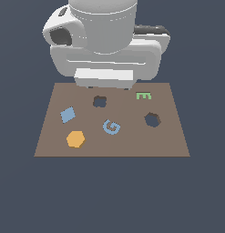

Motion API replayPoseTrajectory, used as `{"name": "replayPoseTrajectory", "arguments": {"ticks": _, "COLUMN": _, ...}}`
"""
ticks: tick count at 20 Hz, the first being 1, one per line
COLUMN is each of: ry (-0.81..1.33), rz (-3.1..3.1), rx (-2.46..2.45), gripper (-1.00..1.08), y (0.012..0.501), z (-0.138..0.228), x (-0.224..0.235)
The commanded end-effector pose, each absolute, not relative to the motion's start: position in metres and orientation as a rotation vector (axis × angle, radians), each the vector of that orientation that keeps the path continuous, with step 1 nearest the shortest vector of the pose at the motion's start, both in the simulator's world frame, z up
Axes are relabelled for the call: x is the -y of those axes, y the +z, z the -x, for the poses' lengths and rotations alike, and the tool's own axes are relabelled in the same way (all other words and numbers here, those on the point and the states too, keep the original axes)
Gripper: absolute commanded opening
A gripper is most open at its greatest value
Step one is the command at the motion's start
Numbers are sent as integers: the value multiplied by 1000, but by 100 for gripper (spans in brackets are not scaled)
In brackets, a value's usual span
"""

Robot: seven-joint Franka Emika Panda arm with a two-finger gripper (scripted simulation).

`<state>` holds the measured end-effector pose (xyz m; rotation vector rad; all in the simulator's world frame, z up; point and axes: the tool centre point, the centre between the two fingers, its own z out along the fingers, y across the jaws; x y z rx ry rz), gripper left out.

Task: Insert a designated object into the corresponding slot on a board.

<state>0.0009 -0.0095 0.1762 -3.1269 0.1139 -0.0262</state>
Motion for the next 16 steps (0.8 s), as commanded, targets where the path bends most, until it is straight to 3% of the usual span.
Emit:
{"name": "replayPoseTrajectory", "arguments": {"ticks": 1, "ry": -26, "rz": 3127, "rx": -114, "gripper": 100, "y": 176, "z": -1, "x": 10}}
{"name": "replayPoseTrajectory", "arguments": {"ticks": 16, "ry": -21, "rz": 3130, "rx": 60, "gripper": 100, "y": 150, "z": -15, "x": 36}}
